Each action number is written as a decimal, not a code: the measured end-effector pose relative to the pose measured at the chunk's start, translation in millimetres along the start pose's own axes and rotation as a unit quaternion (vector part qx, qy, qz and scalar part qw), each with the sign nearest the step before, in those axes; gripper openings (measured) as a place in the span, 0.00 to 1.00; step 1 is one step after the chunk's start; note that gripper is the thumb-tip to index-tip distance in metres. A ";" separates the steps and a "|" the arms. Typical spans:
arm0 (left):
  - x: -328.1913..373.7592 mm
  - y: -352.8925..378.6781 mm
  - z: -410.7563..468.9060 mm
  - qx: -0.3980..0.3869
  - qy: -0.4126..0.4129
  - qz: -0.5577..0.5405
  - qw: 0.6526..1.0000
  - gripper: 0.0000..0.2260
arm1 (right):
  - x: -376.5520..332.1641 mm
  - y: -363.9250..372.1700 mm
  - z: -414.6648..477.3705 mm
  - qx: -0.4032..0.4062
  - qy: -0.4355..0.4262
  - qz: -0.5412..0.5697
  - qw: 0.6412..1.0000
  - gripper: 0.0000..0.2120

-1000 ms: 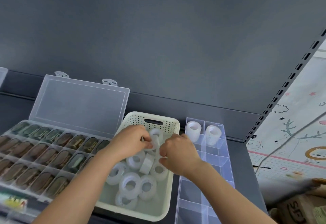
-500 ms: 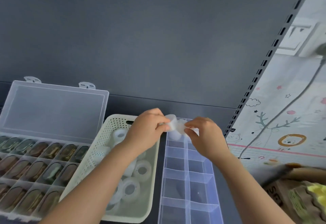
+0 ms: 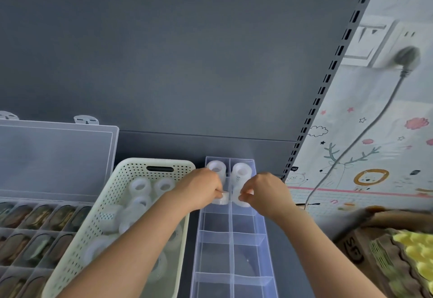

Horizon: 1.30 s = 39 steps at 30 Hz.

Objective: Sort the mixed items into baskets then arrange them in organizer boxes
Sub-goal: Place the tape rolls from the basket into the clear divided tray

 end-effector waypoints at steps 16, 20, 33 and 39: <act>3.9 -3.0 -2.5 -0.010 0.026 0.072 0.997 0.12 | -4.8 8.8 4.3 -0.049 -0.005 -0.013 0.999 0.12; 0.7 -21.6 -18.1 0.069 0.040 0.048 0.996 0.12 | -19.8 1.4 -0.9 0.001 -0.032 -0.003 0.999 0.12; -106.2 -14.6 -130.2 -0.046 -0.169 0.011 0.985 0.18 | -147.0 38.8 -27.3 -0.072 -0.292 0.070 0.951 0.16; -115.0 4.6 -141.1 0.008 -0.171 -0.037 0.985 0.18 | -166.2 62.7 -26.5 -0.109 -0.325 0.001 0.939 0.16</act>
Point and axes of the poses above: each hand's wrist, its own z-axis towards the middle knuckle, its own y-axis out of the palm, x = y × z, the point moved 4 cm from there along z, towards the middle knuckle, and after that the axes turned 6 degrees about z, right-handed, at the moved point
